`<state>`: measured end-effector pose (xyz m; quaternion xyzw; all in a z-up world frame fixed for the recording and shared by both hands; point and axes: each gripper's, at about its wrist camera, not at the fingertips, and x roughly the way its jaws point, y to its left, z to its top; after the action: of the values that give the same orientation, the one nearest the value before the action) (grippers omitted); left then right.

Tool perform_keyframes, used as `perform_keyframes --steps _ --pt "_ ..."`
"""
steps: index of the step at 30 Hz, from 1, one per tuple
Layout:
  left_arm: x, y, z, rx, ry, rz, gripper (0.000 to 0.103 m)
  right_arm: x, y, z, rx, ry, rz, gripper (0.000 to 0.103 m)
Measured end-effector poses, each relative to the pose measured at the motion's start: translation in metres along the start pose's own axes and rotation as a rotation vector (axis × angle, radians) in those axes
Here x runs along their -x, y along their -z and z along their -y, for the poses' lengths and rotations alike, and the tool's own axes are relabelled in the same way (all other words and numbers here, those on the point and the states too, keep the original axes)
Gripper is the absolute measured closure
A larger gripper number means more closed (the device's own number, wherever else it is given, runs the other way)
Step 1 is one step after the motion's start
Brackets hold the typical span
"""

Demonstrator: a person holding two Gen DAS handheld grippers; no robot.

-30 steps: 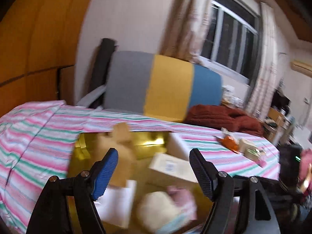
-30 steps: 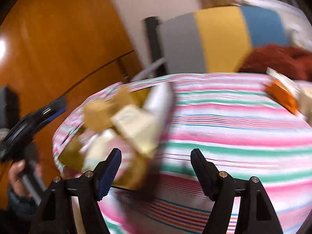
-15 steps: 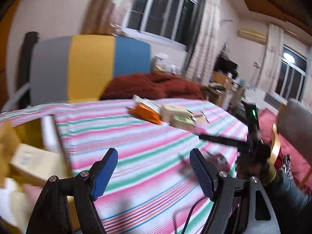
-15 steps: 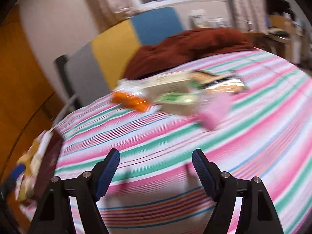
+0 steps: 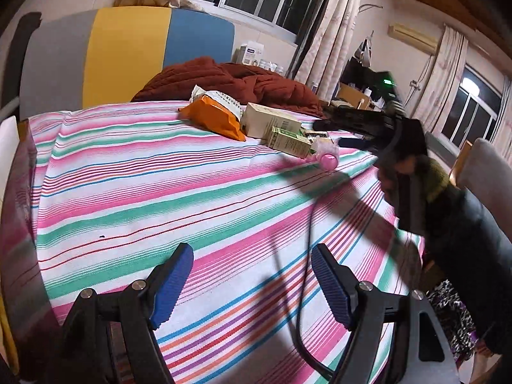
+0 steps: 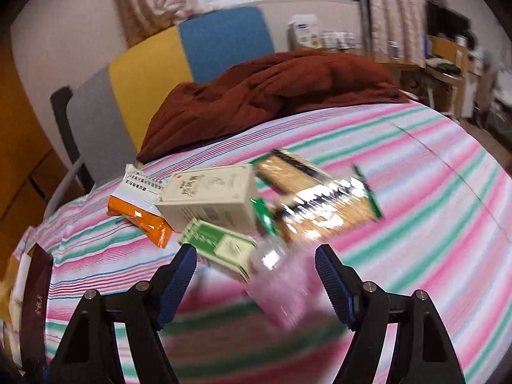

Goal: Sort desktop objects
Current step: 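Reach to the table and grasp the clear pink hair roller with the right tool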

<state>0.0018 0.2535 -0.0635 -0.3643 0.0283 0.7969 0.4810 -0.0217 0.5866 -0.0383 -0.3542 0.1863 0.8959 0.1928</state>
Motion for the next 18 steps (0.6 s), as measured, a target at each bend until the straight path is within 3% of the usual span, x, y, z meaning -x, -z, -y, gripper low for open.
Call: perform_keyframes --steps 5,9,11,13,18 --pt "0.001 0.003 -0.007 0.043 0.039 0.007 0.025 -0.037 -0.014 -0.02 0.115 -0.024 -0.099 0.043" --pt "0.005 0.005 -0.008 0.053 0.049 0.012 0.025 -0.047 -0.016 -0.026 0.118 -0.091 -0.121 0.043" --pt "0.002 0.004 -0.009 0.058 0.055 0.013 0.025 -0.045 -0.011 -0.032 0.147 -0.14 -0.139 0.043" --pt "0.0 0.003 -0.01 0.063 0.061 0.015 0.025 -0.042 0.001 -0.042 0.186 -0.203 -0.187 0.051" --pt "0.002 0.004 -0.014 0.09 0.088 0.033 0.025 -0.026 0.036 -0.066 0.288 -0.311 -0.244 0.051"
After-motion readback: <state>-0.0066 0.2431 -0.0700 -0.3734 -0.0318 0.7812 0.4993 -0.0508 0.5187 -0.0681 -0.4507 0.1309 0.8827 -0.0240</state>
